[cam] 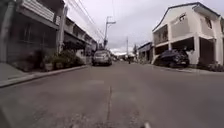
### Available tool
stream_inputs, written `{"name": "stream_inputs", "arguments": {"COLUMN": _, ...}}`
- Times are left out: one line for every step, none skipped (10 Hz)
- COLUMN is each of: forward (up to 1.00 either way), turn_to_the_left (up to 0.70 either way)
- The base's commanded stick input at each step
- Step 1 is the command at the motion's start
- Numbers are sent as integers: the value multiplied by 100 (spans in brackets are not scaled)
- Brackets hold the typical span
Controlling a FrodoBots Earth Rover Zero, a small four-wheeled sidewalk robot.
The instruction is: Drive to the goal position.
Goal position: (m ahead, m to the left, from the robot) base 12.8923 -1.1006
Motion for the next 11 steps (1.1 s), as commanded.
{"name": "stream_inputs", "arguments": {"forward": 70, "turn_to_the_left": 0}}
{"name": "stream_inputs", "arguments": {"forward": 70, "turn_to_the_left": 0}}
{"name": "stream_inputs", "arguments": {"forward": 70, "turn_to_the_left": 0}}
{"name": "stream_inputs", "arguments": {"forward": 70, "turn_to_the_left": 0}}
{"name": "stream_inputs", "arguments": {"forward": 70, "turn_to_the_left": 0}}
{"name": "stream_inputs", "arguments": {"forward": 70, "turn_to_the_left": 0}}
{"name": "stream_inputs", "arguments": {"forward": 70, "turn_to_the_left": 0}}
{"name": "stream_inputs", "arguments": {"forward": 70, "turn_to_the_left": 0}}
{"name": "stream_inputs", "arguments": {"forward": 70, "turn_to_the_left": 0}}
{"name": "stream_inputs", "arguments": {"forward": 70, "turn_to_the_left": 0}}
{"name": "stream_inputs", "arguments": {"forward": 70, "turn_to_the_left": 0}}
